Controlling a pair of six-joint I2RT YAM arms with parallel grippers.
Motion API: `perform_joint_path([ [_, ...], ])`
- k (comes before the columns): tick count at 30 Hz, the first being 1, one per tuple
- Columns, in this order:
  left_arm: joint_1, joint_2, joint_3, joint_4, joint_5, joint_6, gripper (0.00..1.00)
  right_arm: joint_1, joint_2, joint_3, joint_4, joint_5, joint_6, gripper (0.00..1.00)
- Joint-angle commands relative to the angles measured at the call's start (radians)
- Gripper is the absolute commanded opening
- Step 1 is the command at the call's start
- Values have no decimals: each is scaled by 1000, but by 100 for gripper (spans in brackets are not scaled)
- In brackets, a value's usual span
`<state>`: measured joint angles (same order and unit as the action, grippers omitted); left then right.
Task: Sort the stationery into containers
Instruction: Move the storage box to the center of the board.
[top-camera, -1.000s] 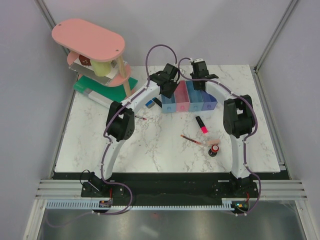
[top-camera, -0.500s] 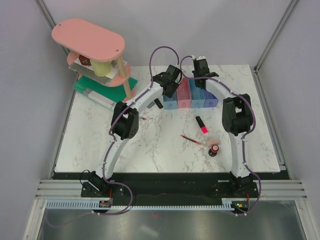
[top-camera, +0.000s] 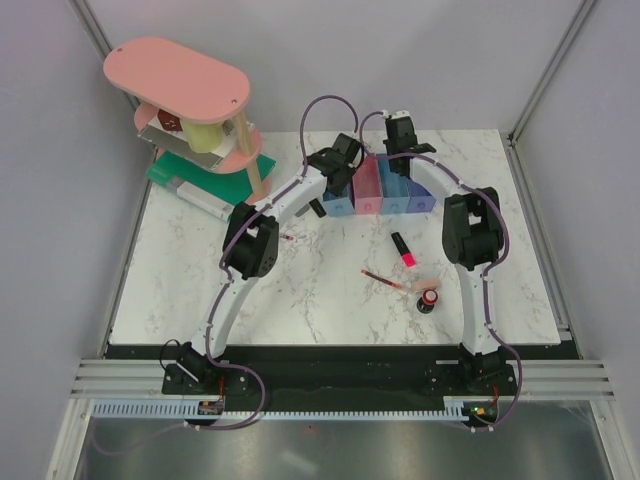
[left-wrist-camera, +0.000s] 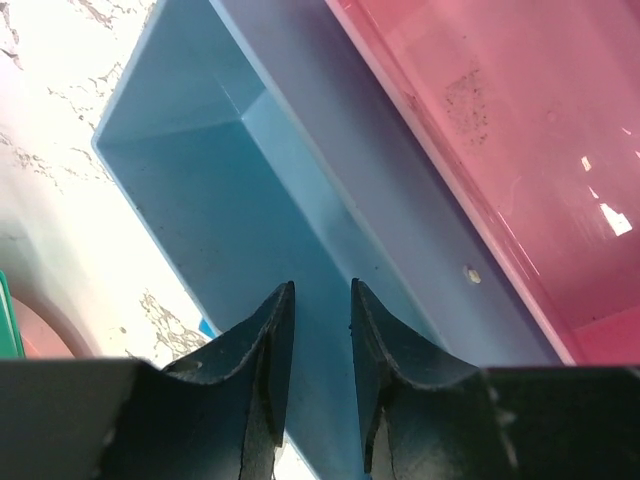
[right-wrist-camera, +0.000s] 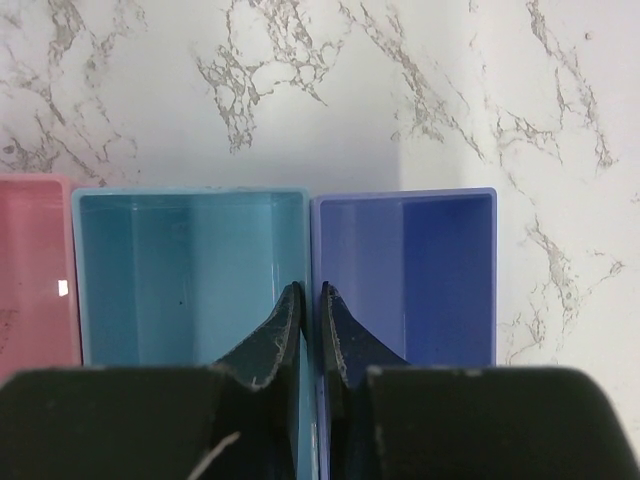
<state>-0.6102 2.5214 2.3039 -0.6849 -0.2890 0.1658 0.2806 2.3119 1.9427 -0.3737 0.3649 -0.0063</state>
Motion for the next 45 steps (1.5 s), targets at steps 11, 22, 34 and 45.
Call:
perform_joint_path([
  [11,-16,-73,-51,-19,65,11,36,127,69,55,-14,8,-23,8],
  [22,-79,11,-11,-8,-36,55,33,187,66,59,-31,-30,0,8],
  [34,-117,1,-26,5,-119,121,33,230,50,45,-34,-81,28,8],
  [45,-91,-61,-152,31,-136,152,33,284,50,15,-33,-89,29,8],
])
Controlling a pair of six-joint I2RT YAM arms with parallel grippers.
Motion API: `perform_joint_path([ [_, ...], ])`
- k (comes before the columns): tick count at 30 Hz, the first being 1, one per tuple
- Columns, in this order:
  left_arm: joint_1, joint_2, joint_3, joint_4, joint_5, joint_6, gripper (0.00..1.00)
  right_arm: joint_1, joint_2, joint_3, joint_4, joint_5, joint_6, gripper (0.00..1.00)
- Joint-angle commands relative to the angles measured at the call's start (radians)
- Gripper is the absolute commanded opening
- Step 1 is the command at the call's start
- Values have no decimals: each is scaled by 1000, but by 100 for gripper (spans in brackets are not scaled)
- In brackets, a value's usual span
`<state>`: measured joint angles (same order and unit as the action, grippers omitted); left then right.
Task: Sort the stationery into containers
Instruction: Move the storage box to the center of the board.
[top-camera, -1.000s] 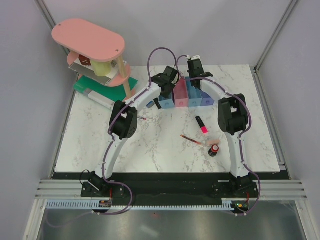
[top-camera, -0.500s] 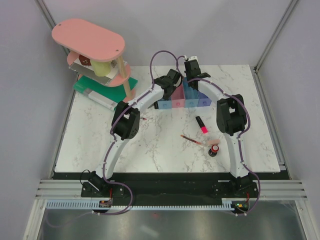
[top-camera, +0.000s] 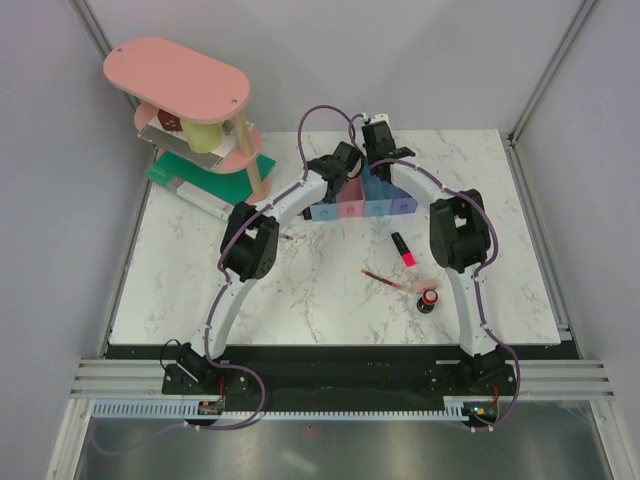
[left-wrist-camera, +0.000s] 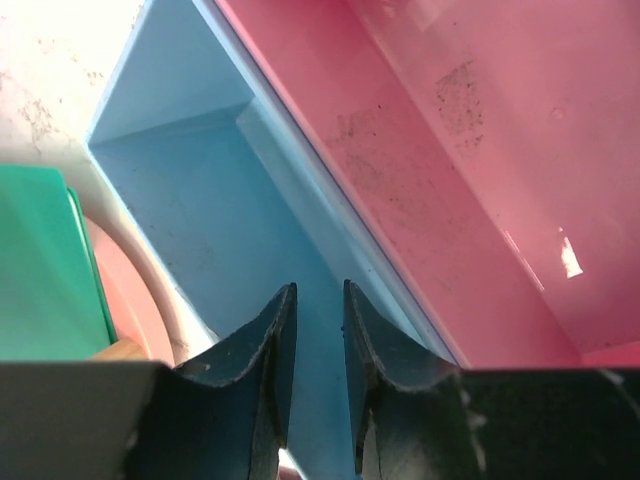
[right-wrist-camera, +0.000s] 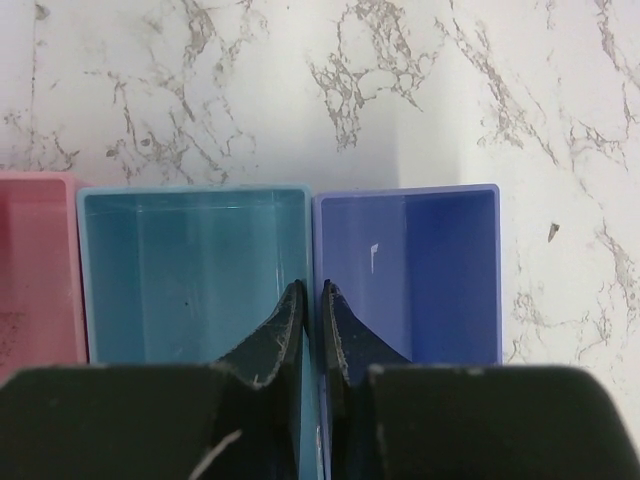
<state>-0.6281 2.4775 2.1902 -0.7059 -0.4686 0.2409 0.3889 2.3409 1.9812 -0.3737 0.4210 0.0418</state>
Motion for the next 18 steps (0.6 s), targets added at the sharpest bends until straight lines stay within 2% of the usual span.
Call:
perform_joint_path([
  [1,-70,-20,-43,54,44,75,33,177,20,-25,-34,-145,-19,8],
  [6,-58,-70,-63,52,61,52,33,186,0,-31,-36,-142,-29,11],
  [11,-59,-146,-101,52,104,12,35,186,-48,-56,-34,-134,-34,24],
  [13,-59,-179,-110,51,110,5,36,186,-75,-67,-34,-133,-63,35],
  [15,-59,-199,-112,52,116,0,37,185,-98,-73,-33,-130,-66,36],
  [18,-59,-221,-109,52,125,-5,38,183,-124,-85,-28,-105,-75,47],
])
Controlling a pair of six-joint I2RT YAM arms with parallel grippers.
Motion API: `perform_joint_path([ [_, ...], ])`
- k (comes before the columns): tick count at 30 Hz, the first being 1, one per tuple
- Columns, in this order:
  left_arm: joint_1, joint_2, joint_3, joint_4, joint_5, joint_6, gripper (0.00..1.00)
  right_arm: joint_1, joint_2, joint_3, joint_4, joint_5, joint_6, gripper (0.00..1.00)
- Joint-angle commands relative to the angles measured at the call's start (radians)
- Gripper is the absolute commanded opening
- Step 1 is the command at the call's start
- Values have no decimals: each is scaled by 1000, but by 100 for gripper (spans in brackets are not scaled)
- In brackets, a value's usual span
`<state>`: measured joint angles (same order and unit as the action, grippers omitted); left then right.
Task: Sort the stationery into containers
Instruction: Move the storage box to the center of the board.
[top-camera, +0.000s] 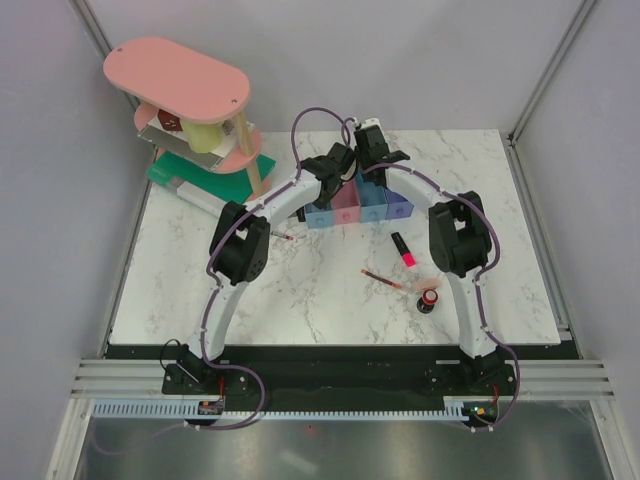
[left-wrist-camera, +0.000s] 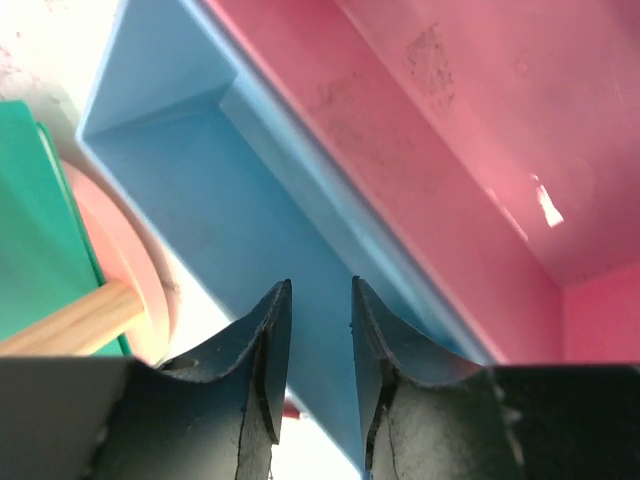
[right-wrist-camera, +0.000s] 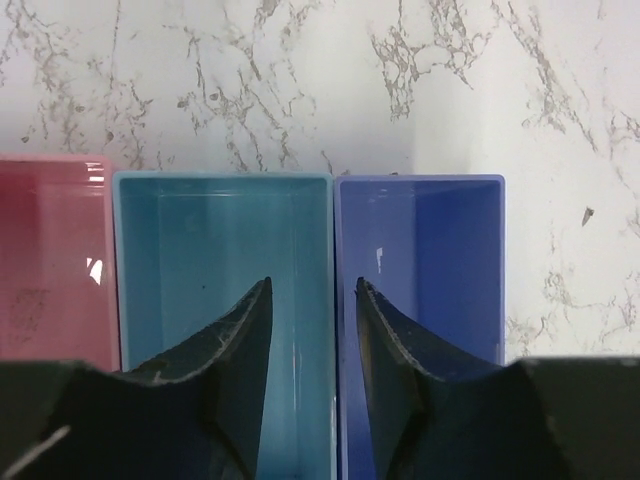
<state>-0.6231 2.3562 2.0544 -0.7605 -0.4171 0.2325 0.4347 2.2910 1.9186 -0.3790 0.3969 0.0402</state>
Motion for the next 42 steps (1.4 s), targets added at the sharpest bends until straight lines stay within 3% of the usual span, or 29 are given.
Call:
perform_joint_path([
  [1,-64,-104,36,107,74,2,38,139,-77,-24,-23,-75,-79,49],
  [7,-64,-130,65,105,67,-1,40,122,-126,-53,-5,-29,-79,68],
  [12,-64,-162,95,105,61,1,47,85,-166,-61,0,-18,-54,74],
  [14,-66,-176,93,105,54,4,58,64,-182,-64,-1,-15,-51,74],
  [18,-66,-239,61,105,26,5,70,16,-209,-78,-1,-15,-43,82],
  [33,-56,-330,-126,108,-38,-7,73,-93,-326,-139,9,-70,-42,84],
  [42,20,-370,-184,104,-20,-58,73,-192,-340,-132,9,-118,12,84],
])
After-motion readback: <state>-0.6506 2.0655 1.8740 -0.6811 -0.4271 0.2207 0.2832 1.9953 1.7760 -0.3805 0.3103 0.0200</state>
